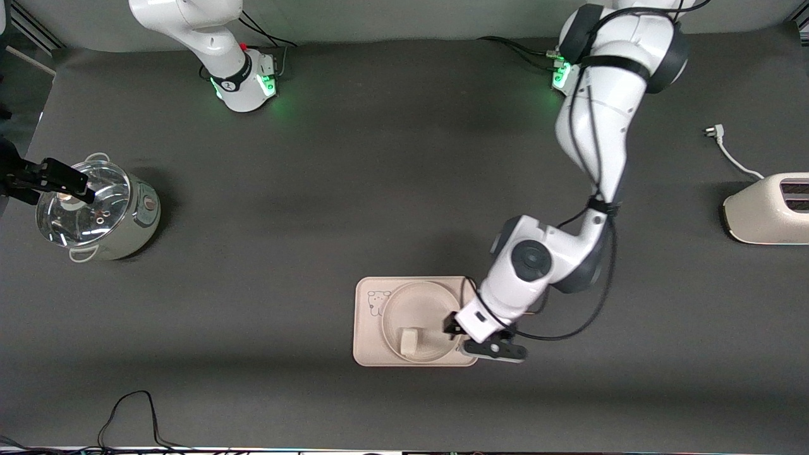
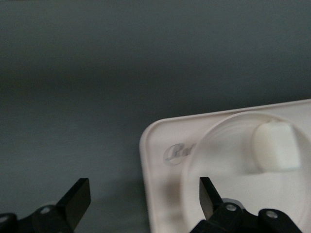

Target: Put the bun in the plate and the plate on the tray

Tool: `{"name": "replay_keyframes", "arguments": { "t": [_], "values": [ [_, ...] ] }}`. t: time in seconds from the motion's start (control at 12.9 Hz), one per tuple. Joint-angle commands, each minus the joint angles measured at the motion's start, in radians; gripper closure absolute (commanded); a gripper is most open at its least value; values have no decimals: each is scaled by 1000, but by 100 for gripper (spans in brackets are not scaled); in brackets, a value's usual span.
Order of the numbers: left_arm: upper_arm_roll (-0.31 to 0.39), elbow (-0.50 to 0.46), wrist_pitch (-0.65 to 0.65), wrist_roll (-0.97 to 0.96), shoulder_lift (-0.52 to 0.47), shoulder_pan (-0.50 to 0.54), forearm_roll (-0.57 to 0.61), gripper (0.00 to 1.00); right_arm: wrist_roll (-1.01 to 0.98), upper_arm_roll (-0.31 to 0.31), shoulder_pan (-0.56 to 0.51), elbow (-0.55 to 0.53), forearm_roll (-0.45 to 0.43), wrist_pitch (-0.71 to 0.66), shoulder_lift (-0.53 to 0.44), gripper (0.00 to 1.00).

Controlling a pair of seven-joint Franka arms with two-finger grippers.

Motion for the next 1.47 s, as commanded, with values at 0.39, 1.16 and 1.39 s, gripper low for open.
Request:
{"name": "replay_keyframes", "arguments": {
  "t": [0.39,1.16,1.39],
  "values": [
    [-12,-221,-562,329,-435,374,-7,0,-22,-4,2,-4,-9,14,-3,0],
    [-4,-517,-633,311,-798,413,1,0,-22,-4,5,-6,-9,14,0,0],
    [-1,-511,-629,315,-837,423,1,0,-22,-2,5,-6,-9,17,1,0]
  ]
}}
